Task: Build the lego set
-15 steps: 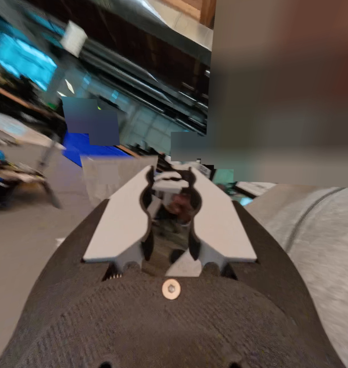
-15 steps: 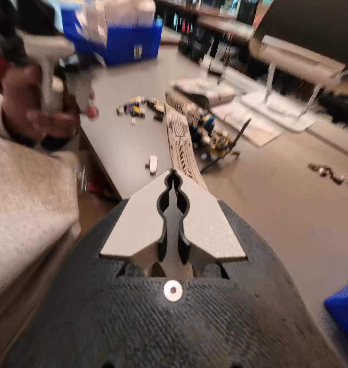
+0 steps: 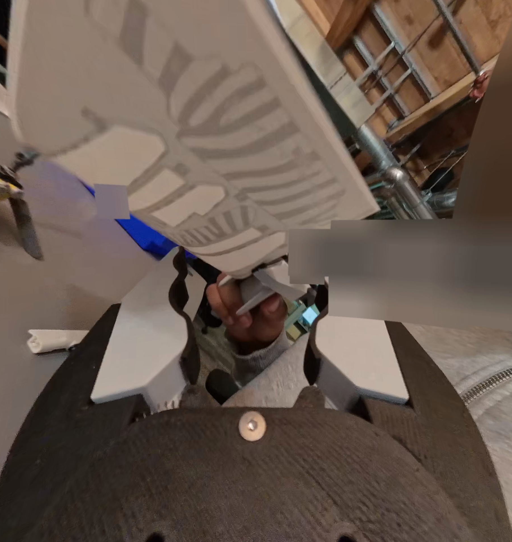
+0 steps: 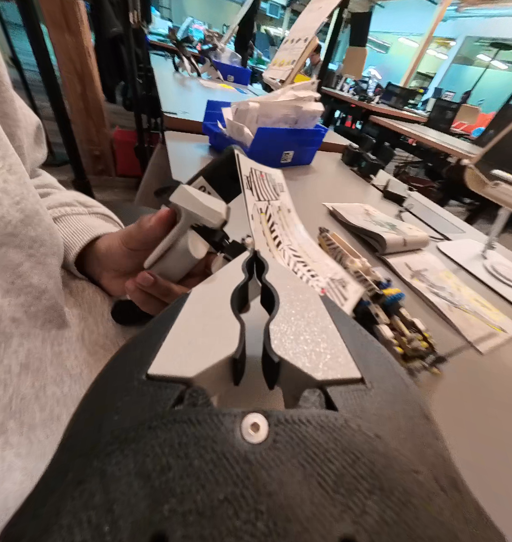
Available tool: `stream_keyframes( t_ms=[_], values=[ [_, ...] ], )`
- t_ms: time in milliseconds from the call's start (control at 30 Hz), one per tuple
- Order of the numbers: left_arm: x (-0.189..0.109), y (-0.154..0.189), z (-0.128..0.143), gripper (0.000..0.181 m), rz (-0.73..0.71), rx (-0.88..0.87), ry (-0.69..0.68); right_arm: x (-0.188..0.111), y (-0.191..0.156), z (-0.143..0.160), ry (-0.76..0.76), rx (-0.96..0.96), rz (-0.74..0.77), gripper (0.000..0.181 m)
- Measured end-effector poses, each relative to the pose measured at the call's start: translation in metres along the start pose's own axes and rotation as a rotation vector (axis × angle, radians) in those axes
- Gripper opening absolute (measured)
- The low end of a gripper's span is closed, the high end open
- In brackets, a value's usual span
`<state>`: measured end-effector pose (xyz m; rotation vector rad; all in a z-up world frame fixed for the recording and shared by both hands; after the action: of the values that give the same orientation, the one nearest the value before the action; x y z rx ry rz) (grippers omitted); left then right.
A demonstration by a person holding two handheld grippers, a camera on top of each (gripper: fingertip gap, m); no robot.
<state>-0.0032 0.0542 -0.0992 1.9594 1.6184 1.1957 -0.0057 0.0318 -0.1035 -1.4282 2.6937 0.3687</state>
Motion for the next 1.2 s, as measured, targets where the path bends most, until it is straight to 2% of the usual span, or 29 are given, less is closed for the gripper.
stream_keyframes(
  t_ms=[33, 167, 367, 600, 767, 867, 1067, 1133, 1200],
  values=[
    [-0.006, 0.000, -0.005, 0.083, 0.006, 0.002, 0.034, 0.010, -0.005, -0.001, 0.009, 0.017, -0.026, 0.000],
    [-0.031, -0.004, -0.025, 0.069, 0.022, -0.030, 0.172, 0.043, -0.018, 0.013, -0.063, 0.006, -0.065, 0.000],
    [-0.059, -0.014, -0.033, 0.056, -0.065, -0.041, 0.251, 0.063, -0.029, 0.025, -0.118, -0.042, -0.094, 0.000],
    [-0.115, -0.012, -0.069, 0.064, -0.205, 0.050, 0.448, 0.091, -0.036, 0.023, -0.084, -0.048, -0.180, 0.000],
    [-0.141, -0.019, -0.074, 0.063, -0.263, -0.003, 0.407, 0.112, -0.042, 0.023, -0.087, -0.112, -0.241, 0.000],
    [-0.150, -0.027, -0.071, 0.043, -0.311, -0.063, 0.380, 0.120, -0.046, 0.028, -0.116, -0.185, -0.257, 0.000],
    [-0.151, -0.035, -0.066, 0.022, -0.404, -0.057, 0.264, 0.121, -0.048, 0.033, -0.128, -0.238, -0.249, 0.000],
    [-0.146, -0.033, -0.065, 0.023, -0.387, -0.060, 0.250, 0.118, -0.045, 0.033, -0.121, -0.234, -0.232, 0.000],
    [-0.142, -0.030, -0.065, 0.032, -0.350, -0.063, 0.244, 0.114, -0.042, 0.031, -0.115, -0.233, -0.209, 0.000]
  ],
)
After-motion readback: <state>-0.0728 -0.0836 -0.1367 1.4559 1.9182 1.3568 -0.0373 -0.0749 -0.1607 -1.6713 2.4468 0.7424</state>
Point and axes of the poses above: each gripper's, where its closed fingertips meet, x out along the fingers, z out of its underside, y = z × x across the jaws, the point moved 1 cm from there along -x, back along the fingers, and after that the axes turned 1 degree about x, right-handed, at the moved point
